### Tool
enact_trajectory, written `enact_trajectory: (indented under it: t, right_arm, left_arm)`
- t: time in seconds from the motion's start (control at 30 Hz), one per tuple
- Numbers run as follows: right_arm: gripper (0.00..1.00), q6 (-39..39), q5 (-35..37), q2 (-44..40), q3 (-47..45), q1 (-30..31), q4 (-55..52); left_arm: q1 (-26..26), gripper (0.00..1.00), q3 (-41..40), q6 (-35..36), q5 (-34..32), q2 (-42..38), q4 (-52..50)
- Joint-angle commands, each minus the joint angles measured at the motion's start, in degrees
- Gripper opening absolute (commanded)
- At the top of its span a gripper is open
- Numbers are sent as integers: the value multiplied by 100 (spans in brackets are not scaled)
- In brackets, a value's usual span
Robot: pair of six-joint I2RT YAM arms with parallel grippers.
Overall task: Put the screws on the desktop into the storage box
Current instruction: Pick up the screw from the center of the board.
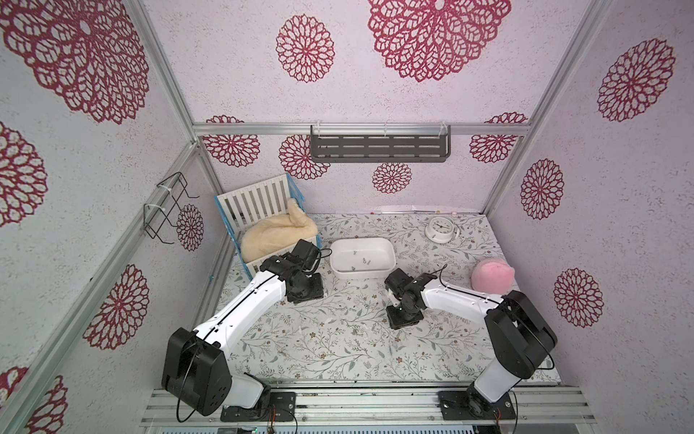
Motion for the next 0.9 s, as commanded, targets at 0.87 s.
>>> enact_trajectory:
  t: [0.87]
  right_arm:
    - [36, 1063, -66, 505, 10, 745, 319]
  left_arm:
    - [49, 47, -259, 16, 2, -226, 175]
